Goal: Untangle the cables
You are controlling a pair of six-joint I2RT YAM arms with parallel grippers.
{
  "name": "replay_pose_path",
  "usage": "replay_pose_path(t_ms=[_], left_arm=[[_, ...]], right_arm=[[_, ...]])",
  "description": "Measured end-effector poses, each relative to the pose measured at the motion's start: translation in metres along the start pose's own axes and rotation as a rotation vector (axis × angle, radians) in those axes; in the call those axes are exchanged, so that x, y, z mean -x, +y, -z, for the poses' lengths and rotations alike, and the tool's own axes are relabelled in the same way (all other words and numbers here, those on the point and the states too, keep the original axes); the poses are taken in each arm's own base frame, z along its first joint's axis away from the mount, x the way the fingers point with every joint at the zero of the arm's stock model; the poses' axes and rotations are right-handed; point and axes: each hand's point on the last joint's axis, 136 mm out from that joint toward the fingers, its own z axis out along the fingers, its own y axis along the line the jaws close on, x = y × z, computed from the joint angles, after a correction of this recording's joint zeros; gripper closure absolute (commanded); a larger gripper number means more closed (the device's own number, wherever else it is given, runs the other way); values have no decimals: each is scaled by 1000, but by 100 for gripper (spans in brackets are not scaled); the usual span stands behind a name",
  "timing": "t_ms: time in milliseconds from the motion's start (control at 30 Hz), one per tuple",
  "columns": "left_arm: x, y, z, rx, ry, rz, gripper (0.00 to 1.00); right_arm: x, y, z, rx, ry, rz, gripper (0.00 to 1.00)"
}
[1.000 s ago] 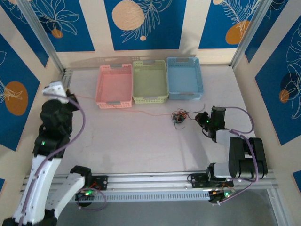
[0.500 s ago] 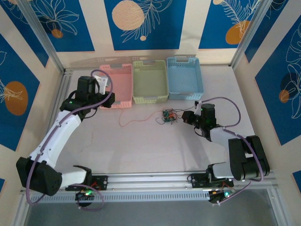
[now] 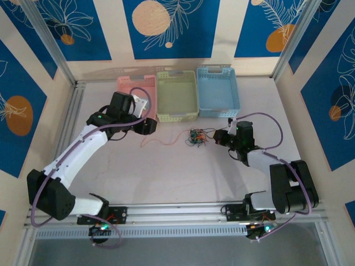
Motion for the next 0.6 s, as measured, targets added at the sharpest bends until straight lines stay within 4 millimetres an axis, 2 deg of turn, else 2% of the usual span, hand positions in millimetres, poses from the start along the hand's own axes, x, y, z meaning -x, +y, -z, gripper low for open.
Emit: replay_pose_path(t_ms=[167,233,333,433,533,600], left_arm=[[-6,-34,-24,-35,99,-104,30],[-9,-48,-43,-21,166,-157,31],[-12,-59,-76,5,258,-185,35],[-24,-59,-110,33,343,-171,35],[-39,-53,-135,68,404,-159,35],[-42,-48,-146,93,419,-145,35]], right_arm=[[6,-7,1,-7,-19,-27,100],[6,-7,1,-7,-18,-29,100],[8,-7,1,-3,-22,-33,100],[9,-8,2,2,-24,-45,100],[10,-11,2,1,-25,-65,100],[11,-13,3,-1,-26,-73,100]])
